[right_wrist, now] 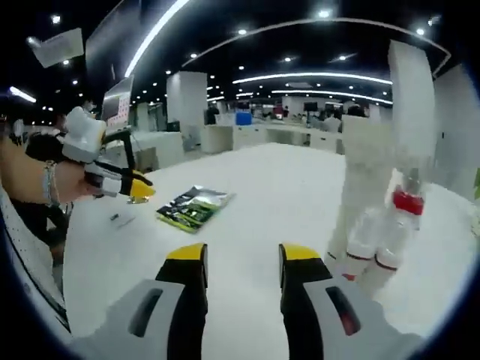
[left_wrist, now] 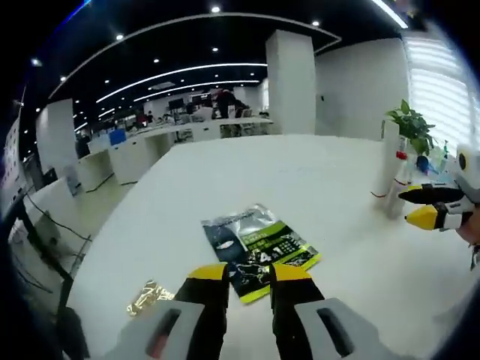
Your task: Arrange the skincare products in the storage area until every visible bottle or jar stands upright without overlapping.
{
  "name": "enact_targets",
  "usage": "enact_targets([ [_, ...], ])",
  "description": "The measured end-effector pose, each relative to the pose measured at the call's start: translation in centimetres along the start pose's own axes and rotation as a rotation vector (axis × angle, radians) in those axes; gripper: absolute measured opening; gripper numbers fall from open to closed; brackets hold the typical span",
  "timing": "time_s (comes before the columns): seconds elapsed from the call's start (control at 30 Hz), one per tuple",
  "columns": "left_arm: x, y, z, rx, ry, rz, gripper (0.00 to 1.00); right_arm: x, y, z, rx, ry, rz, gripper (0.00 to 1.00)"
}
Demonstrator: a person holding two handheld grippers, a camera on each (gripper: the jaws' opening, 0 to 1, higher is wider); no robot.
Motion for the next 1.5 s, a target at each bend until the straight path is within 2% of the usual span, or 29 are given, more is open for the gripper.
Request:
enact_targets([
  [0.07,0.3,-0.3,0.4,0.023,0.012,0.017,0.21,0.9,-0.1,1.3,0.036,0.057,-0.016,0.38],
  [0.1,0.4,-0.3,0.6,0.026,0.011,0.023,0.21,1.5,-0.2,2.5,0.066,0.105,0.006,0.38],
  [0.17,0.6,-0.4,1.3,0.046,0.002,0.02,0.21,1.8,-0.1,3.9,0.094,0.147,0.029,0.39],
  [0.27,1.0,-0.4,2.5,0.065,-0.018,0.011,0.21,1.6,0.7,6.5,0.118,0.168,0.073,0.39],
  [0.33,1.4,-0.3,3.2,0.067,-0.027,-0.011,0.21,1.4,1.4,8.3,0.128,0.178,0.133,0.38],
  [0.37,1.6,-0.3,3.9,0.095,-0.05,-0.054,0.21,1.4,1.6,9.5,0.143,0.19,0.157,0.38],
  [0.4,1.8,-0.3,4.2,0.1,-0.054,-0.052,0.21,1.4,1.7,10.3,0.155,0.204,0.182,0.39],
  [0.47,1.9,-0.3,4.7,0.11,-0.065,-0.046,0.21,1.5,1.7,12.4,0.203,0.195,0.19,0.4],
  [0.63,2.5,-0.4,6.0,0.151,-0.072,-0.063,0.21,1.8,1.6,14.6,0.267,0.185,0.178,0.39],
  [0.7,2.6,-0.8,6.7,0.188,-0.095,-0.046,0.21,1.5,1.2,16.1,0.33,0.153,0.214,0.39],
  [0.9,2.7,-0.5,7.0,0.197,-0.124,-0.045,0.19,1.6,1.5,17.3,0.379,0.141,0.206,0.35],
  [1.0,2.8,-0.3,7.3,0.207,-0.141,-0.024,0.15,2.0,1.6,17.7,0.41,0.149,0.23,0.27],
  [1.07,2.6,-0.1,7.7,0.223,-0.191,-0.013,0.12,2.3,1.8,17.8,0.412,0.168,0.233,0.21],
  [1.1,2.7,-0.1,7.9,0.23,-0.17,-0.006,0.11,2.4,2.0,17.6,0.412,0.145,0.238,0.19],
  [1.17,2.9,-0.1,7.9,0.236,-0.175,0.002,0.09,2.8,1.8,17.7,0.425,0.192,0.296,0.1],
  [1.2,3.1,-0.2,8.2,0.238,-0.174,-0.032,0.07,3.1,1.8,17.4,0.426,0.203,0.376,0.1],
  [1.23,3.2,-0.2,8.0,0.234,-0.175,-0.045,0.06,3.2,1.8,17.2,0.411,0.213,0.404,0.1],
  [1.27,3.3,-0.3,8.2,0.233,-0.187,-0.096,0.05,3.1,1.6,17.0,0.417,0.219,0.424,0.09],
  [1.33,3.7,-0.4,8.1,0.224,-0.203,-0.12,0.04,3.1,1.6,16.8,0.421,0.23,0.429,0.08],
  [1.37,3.7,-0.4,7.9,0.22,-0.205,-0.123,0.04,3.2,1.7,16.6,0.42,0.234,0.424,0.05],
  [1.4,3.8,-0.5,8.1,0.212,-0.211,-0.131,0.04,3.5,1.2,16.7,0.454,0.269,0.376,0.03],
  [1.43,3.7,-0.5,8.0,0.207,-0.214,-0.133,0.04,3.7,1.6,16.4,0.423,0.283,0.326,0.02],
  [1.47,3.7,-0.5,8.0,0.204,-0.217,-0.134,0.04,3.7,1.5,16.5,0.426,0.274,0.285,0.02],
  [1.5,3.6,-0.6,8.0,0.199,-0.219,-0.134,0.04,3.9,1.9,16.2,0.402,0.277,0.162,0.02],
])
Point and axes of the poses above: the point that each gripper's makers call its tool centre point, and the gripper's own axes: z roughly forward along the fingers, x roughly to its left, y roughly out of its top, the point moved 10 cm from there along -z, roughly backward along the fingers, and after that the axes turned 13 degrees about z, right-handed, at the moved point
